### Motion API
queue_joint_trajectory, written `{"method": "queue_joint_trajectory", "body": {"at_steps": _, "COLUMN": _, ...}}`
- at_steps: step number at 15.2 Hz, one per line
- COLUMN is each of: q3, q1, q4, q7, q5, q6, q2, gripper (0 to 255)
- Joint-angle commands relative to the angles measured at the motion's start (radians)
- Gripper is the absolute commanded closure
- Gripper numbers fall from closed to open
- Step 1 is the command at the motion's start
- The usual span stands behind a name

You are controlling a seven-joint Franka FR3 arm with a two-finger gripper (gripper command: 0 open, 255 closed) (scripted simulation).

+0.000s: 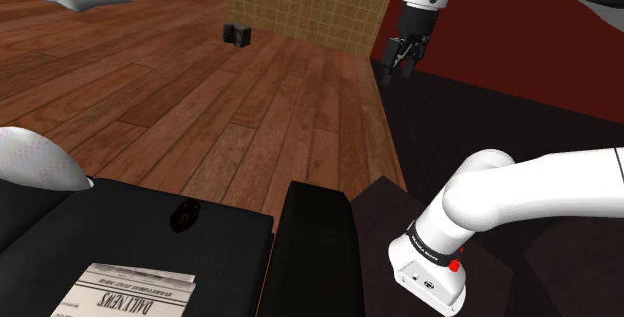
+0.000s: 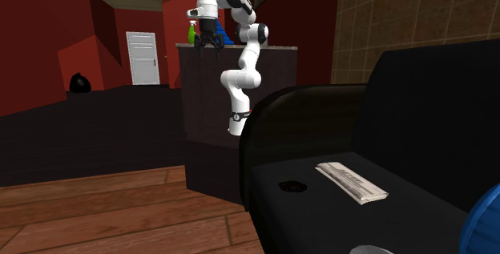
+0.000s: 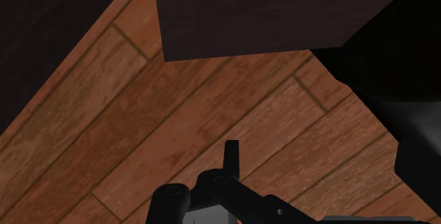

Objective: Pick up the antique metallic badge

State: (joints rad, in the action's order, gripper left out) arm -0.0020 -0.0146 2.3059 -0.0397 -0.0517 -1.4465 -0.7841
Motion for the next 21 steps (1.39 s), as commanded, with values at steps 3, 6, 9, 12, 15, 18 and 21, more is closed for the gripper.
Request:
{"method": "queue_joint_trajectory", "body": {"at_steps": 3, "q3": 0.039, "q1": 0.009, "q4": 0.043, "q7": -0.054, "q5": 0.029, "q6": -0.042, "q2": -0.004, "gripper": 0}}
{"method": "queue_joint_trajectory", "body": {"at_steps": 6, "q3": 0.100, "q1": 0.023, "q4": 0.097, "q7": -0.133, "q5": 0.073, "q6": -0.108, "q2": 0.002, "gripper": 0}}
{"method": "queue_joint_trajectory", "body": {"at_steps": 9, "q3": 0.163, "q1": 0.038, "q4": 0.140, "q7": -0.211, "q5": 0.115, "q6": -0.179, "q2": 0.024, "gripper": 0}}
{"method": "queue_joint_trajectory", "body": {"at_steps": 12, "q3": 0.227, "q1": 0.052, "q4": 0.170, "q7": -0.289, "q5": 0.154, "q6": -0.255, "q2": 0.062, "gripper": 0}}
{"method": "queue_joint_trajectory", "body": {"at_steps": 15, "q3": 0.294, "q1": 0.064, "q4": 0.187, "q7": -0.368, "q5": 0.188, "q6": -0.334, "q2": 0.115, "gripper": 0}}
{"method": "queue_joint_trajectory", "body": {"at_steps": 18, "q3": 0.361, "q1": 0.070, "q4": 0.190, "q7": -0.447, "q5": 0.212, "q6": -0.416, "q2": 0.185, "gripper": 0}}
{"method": "queue_joint_trajectory", "body": {"at_steps": 21, "q3": 0.430, "q1": 0.070, "q4": 0.180, "q7": -0.530, "q5": 0.222, "q6": -0.499, "q2": 0.270, "gripper": 0}}
